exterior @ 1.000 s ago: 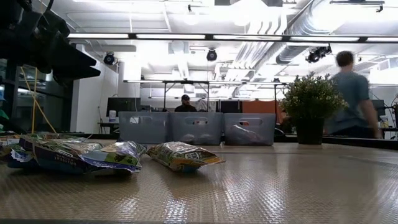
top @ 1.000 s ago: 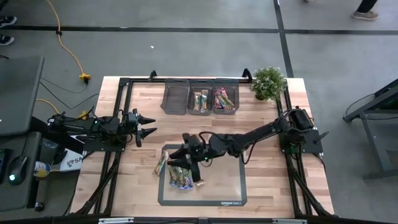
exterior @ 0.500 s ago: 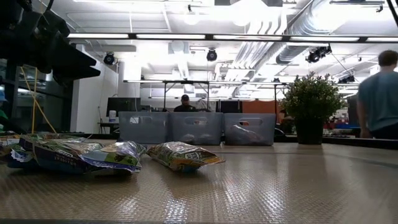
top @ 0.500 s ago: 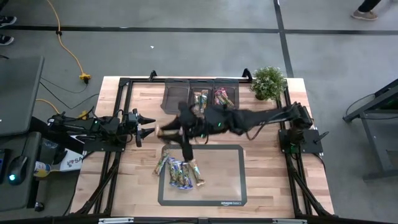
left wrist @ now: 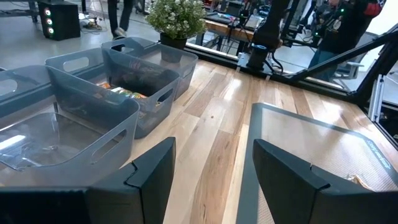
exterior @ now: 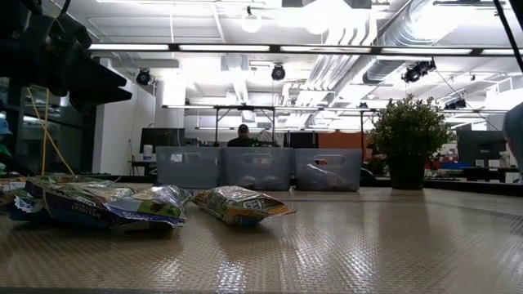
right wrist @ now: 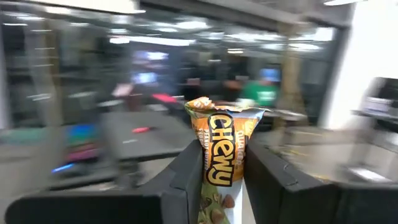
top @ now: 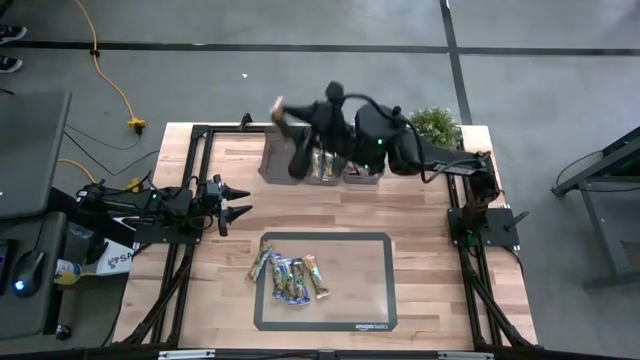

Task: Pick and place Granola Bars by type
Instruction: Put the orange granola bar into the middle black bin

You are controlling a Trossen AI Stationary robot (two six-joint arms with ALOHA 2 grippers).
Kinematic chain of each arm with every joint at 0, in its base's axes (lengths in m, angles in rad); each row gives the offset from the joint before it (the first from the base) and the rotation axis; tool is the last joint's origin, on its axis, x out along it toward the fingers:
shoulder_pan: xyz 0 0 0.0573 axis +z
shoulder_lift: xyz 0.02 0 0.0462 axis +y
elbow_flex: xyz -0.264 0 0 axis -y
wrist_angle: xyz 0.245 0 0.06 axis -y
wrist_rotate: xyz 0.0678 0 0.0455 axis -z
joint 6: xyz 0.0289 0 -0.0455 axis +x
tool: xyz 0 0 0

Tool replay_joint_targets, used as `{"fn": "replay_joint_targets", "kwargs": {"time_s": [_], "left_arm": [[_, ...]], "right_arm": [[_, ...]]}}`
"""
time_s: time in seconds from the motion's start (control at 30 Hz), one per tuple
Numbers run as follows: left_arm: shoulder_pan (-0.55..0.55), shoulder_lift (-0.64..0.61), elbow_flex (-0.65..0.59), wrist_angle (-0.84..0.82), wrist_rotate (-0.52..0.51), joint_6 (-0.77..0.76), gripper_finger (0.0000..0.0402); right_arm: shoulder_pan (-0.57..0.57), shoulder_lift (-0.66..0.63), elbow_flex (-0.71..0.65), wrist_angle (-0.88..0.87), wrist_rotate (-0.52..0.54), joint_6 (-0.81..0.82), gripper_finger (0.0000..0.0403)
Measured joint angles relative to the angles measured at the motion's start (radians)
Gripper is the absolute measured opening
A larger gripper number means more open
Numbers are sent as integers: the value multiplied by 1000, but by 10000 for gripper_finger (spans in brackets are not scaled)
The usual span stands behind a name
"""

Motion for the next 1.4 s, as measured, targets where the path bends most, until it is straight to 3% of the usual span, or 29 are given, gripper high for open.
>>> {"fn": "replay_joint_targets", "kwargs": {"time_s": [0.13, 0.37, 0.7, 0.93, 1.4], "left_arm": [[0, 0, 0, 0, 0, 0, 211], [0, 0, 0, 0, 0, 0, 211], [0, 0, 0, 0, 2, 0, 211], [0, 0, 0, 0, 2, 0, 211], [0, 0, 0, 0, 3, 0, 211]], "right_arm": [[-67, 5, 0, 0, 140, 46, 89], [-216, 55, 0, -166, 275, 349, 89], [-366, 205, -1, -452, 155, 700, 89], [-412, 318, -1, -681, 107, 785, 89], [-413, 494, -2, -703, -52, 948, 89]]}}
